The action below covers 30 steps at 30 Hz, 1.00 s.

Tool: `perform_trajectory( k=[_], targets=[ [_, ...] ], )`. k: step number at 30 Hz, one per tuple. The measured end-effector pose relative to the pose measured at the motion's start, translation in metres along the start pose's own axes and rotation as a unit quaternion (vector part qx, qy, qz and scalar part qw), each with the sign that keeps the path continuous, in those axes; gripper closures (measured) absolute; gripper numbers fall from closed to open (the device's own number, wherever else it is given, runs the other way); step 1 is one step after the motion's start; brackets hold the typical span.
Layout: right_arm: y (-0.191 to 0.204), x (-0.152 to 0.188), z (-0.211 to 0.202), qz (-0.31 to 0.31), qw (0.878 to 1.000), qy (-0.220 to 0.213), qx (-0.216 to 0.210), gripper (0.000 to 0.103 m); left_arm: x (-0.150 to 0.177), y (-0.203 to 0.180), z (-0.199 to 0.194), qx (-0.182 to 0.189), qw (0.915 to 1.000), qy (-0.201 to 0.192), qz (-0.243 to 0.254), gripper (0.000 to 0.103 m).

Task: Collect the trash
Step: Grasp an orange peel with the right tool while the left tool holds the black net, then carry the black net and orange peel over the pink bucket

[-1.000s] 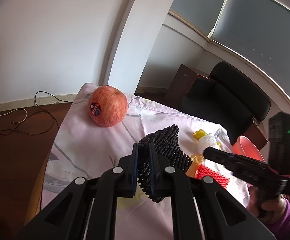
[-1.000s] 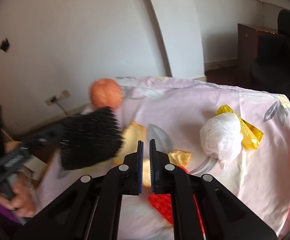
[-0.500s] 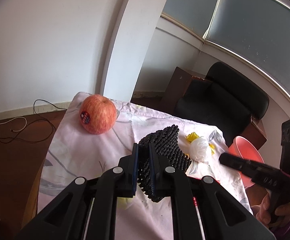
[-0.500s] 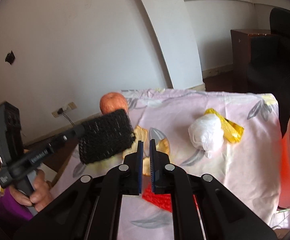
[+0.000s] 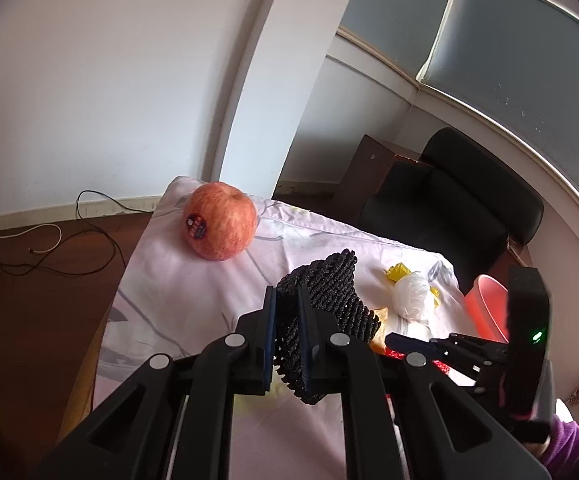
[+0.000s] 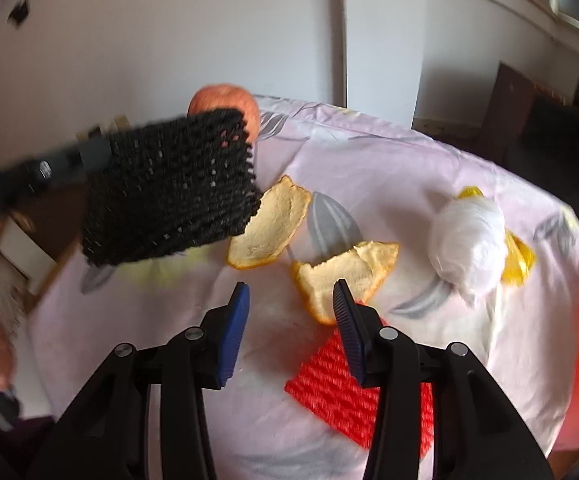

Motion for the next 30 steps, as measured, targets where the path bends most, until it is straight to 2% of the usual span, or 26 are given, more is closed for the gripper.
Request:
perform_trajectory(
  k=[3, 4, 5, 6, 11, 15, 23, 30],
  targets=[
    [-0.001, -0.001, 0.009, -0.022, 0.999, 0.009, 0.023, 0.059, 0.001, 0.003, 0.0, 0.0, 1.0, 0.002, -0.002, 0.094],
    [-0.002, 0.0, 0.011, -0.022, 0.999, 0.01, 0.026, 0.063, 0.002, 0.003, 0.001, 0.0, 1.0, 0.003, -0.001, 0.094],
    [-0.004, 0.001, 0.013, -0.019, 0.999, 0.013, 0.027, 0.079, 0.002, 0.003, 0.002, 0.0, 1.0, 0.004, -0.002, 0.094],
    [-0.006, 0.003, 0.015, -0.011, 1.0, 0.017, 0.023, 0.086, 0.002, 0.003, 0.002, 0.0, 1.0, 0.005, -0.002, 0.094],
    [-0.016, 0.001, 0.0, 0.04, 0.999, -0.014, -0.015, 0.096, 0.002, 0.002, 0.004, 0.001, 1.0, 0.006, -0.002, 0.094],
    [-0.025, -0.009, -0.029, 0.083, 0.993, -0.064, -0.049, 0.097, 0.003, -0.004, 0.004, 0.003, 1.0, 0.006, 0.0, 0.094],
    [-0.055, -0.01, -0.08, 0.158, 0.975, -0.131, -0.081, 0.097, 0.005, -0.032, 0.007, 0.014, 0.9997, 0.007, 0.02, 0.094],
    [-0.087, 0.007, -0.113, 0.197, 0.965, -0.164, -0.048, 0.097, 0.012, -0.069, 0.011, 0.032, 0.9983, 0.014, 0.047, 0.094]
  ],
)
Point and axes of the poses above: each gripper's, at about its wrist camera, not at the fingertips, and z roughly the way its jaws point, y to its left, x to its underside, the point moved 9 cm from there along z, roughly the way its jaws point, and after that the axes turned 15 degrees about -z, right-handed, at the moved point
